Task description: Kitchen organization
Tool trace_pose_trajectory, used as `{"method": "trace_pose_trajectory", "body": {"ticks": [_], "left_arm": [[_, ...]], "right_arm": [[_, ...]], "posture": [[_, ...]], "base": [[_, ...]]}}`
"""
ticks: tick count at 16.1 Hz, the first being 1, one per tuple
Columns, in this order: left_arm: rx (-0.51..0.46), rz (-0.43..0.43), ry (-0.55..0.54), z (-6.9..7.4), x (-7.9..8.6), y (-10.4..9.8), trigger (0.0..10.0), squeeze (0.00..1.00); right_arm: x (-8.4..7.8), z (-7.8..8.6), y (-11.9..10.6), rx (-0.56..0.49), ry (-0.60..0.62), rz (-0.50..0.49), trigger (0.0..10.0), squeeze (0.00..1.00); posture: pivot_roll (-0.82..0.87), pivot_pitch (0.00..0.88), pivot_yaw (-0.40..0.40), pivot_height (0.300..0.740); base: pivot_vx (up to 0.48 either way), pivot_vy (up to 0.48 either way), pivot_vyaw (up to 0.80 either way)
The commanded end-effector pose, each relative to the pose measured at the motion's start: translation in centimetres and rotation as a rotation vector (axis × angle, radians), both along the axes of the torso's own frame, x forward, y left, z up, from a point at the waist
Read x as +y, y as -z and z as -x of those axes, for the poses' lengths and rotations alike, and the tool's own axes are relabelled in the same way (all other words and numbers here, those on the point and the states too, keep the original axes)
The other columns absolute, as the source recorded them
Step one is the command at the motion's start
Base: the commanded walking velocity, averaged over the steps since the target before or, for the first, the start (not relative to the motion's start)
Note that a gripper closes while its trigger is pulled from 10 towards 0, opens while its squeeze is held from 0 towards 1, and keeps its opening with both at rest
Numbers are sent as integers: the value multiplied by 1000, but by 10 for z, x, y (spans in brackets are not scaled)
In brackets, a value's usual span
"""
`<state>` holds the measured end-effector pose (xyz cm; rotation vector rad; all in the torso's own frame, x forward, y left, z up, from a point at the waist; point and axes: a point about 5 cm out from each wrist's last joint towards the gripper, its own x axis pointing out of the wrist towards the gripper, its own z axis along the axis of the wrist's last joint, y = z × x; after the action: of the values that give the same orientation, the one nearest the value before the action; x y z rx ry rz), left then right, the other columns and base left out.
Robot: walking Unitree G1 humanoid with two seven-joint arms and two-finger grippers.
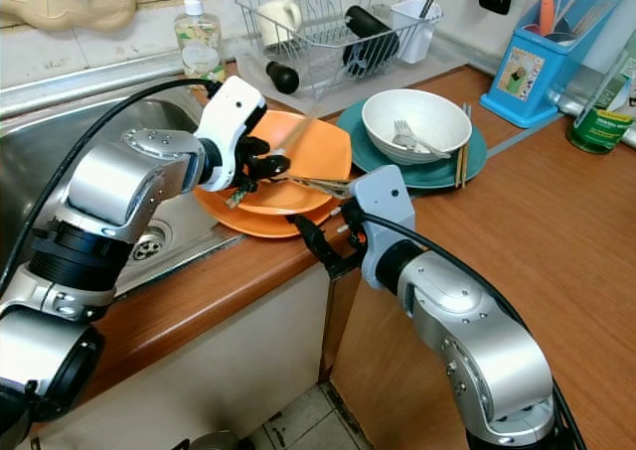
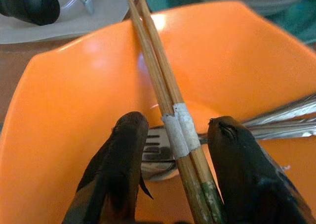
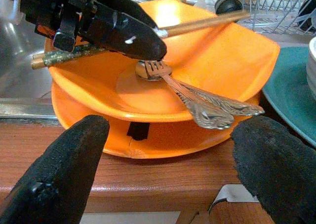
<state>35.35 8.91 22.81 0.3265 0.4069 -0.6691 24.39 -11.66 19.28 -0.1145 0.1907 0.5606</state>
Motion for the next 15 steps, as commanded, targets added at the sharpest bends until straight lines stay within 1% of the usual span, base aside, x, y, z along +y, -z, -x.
{"method": "trace_pose_trajectory", "body": {"ticks": [1, 6, 13, 14, 15], "left_arm": [[30, -43, -16, 0, 3, 11, 0, 0], [14, -52, -15, -1, 3, 9, 0, 0], [-17, -33, -6, -2, 1, 3, 0, 0], [-36, 4, -11, -3, 0, -3, 0, 0], [-67, 77, -1, -4, 0, -13, 0, 0]], "right_arm": [[0, 1, -1, -5, -8, 6, 10000, 0], [0, 1, -1, -5, -6, 10, 10000, 0], [-1, 0, -1, -7, -2, 14, 10000, 0], [-2, 0, -1, -10, 1, 15, 10000, 0], [-2, -1, -2, -16, 4, 13, 10000, 0]], "posture": [[-16, 0, 21, 740], [-17, 0, 22, 740], [-19, 0, 21, 740], [-18, 0, 20, 740], [-15, 0, 17, 740]], "base": [[0, 0, 0], [0, 0, 0], [0, 0, 0], [0, 0, 0], [0, 0, 0]]}}
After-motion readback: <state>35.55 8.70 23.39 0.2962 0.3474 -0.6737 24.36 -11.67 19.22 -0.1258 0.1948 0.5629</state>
